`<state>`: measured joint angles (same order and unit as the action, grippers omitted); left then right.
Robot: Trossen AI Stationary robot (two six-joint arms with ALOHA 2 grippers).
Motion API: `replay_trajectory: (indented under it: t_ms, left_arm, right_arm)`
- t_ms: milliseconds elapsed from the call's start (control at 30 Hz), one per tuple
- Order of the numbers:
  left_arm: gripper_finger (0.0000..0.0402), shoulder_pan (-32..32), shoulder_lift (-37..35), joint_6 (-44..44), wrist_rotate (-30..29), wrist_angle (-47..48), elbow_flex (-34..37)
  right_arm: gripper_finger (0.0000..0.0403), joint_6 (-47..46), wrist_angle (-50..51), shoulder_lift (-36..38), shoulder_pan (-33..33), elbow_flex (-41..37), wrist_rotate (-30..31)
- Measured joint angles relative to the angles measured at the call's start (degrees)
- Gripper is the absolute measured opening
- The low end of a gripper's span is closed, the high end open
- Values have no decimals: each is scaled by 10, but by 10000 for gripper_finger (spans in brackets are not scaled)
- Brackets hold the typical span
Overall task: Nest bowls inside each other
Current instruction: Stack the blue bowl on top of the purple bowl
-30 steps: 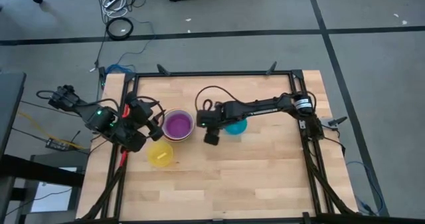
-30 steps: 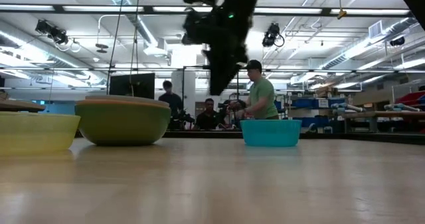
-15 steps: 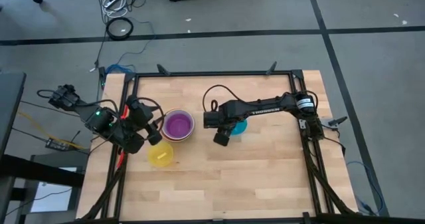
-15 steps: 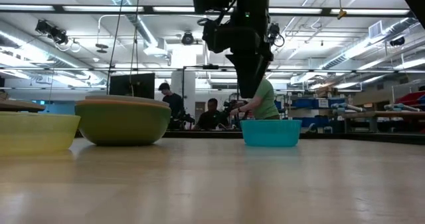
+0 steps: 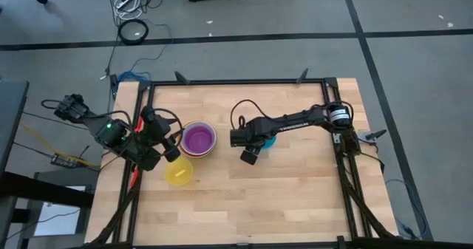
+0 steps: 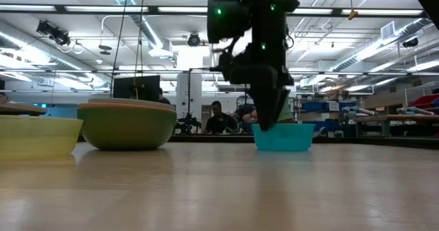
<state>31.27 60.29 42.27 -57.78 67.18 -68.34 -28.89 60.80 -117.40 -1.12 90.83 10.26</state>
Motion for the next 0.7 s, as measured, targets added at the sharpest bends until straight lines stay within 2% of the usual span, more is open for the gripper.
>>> replay_trajectory:
  t_ms: [333,433,567,700]
  left_arm:
    - [184,0,0,0,-1,0,0]
    - [184,0,0,0,-3,0,0]
    - [184,0,0,0,-6,0,0]
    - [184,0,0,0,-9,-1,0]
  right_arm:
    - [135,0,-114,3,18,-100,-16]
    - [102,5,-133,5,26,-117,-15]
    - [18,36,-123,9,29,-110,-15]
    - [3,54,-102,27,24,-77,-15]
